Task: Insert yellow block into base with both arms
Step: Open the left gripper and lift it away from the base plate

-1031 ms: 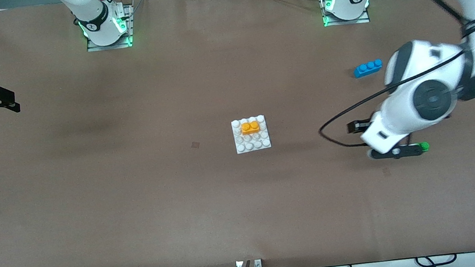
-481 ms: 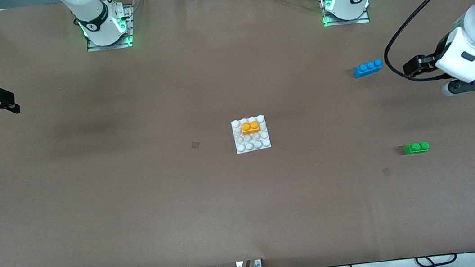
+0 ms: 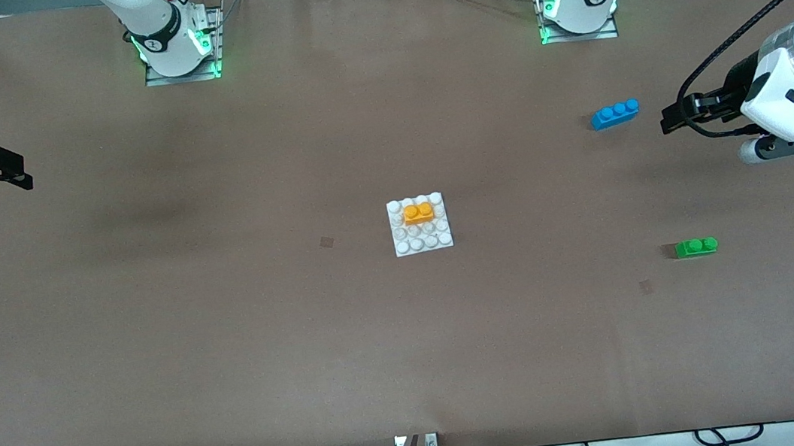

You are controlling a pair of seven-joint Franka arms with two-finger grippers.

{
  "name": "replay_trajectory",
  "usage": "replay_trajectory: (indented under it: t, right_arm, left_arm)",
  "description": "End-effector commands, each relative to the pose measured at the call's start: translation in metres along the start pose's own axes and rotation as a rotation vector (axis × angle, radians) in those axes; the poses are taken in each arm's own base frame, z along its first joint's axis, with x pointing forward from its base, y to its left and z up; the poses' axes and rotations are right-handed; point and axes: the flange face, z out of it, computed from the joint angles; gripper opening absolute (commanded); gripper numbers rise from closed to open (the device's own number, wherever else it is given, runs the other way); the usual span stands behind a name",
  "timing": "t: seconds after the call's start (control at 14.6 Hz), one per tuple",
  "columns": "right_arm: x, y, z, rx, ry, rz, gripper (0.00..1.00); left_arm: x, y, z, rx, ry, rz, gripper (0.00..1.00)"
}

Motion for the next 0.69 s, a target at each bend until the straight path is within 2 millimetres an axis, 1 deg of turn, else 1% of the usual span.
replay_trajectory:
  t: [0.0,0.14,0.41,0.48,0.55,0.62]
  right_arm:
    - [-0.001,0.002,-0.006,0.002,0.003,0.013,1.00]
    - [-0.001,0.004,-0.005,0.002,0.003,0.016,1.00]
    - [0.000,0.004,-0.004,0.002,0.000,0.016,1.00]
    - [0.000,0.004,-0.004,0.002,0.000,0.016,1.00]
    - [0.000,0.004,-0.003,0.002,-0.001,0.016,1.00]
    - [0.001,0.003,-0.003,0.002,0.000,0.013,1.00]
  left_arm:
    - [-0.024,0.001,0.005,0.046,0.048,0.020,1.00]
    - [-0.034,0.001,0.012,0.048,0.082,0.029,1.00]
    - [-0.031,-0.005,0.014,0.050,0.098,0.043,1.00]
    - [-0.035,-0.005,0.019,0.053,0.088,0.044,1.00]
    - [-0.040,-0.005,0.021,0.055,0.090,0.044,1.00]
    - [-0.039,-0.005,0.020,0.054,0.094,0.045,1.00]
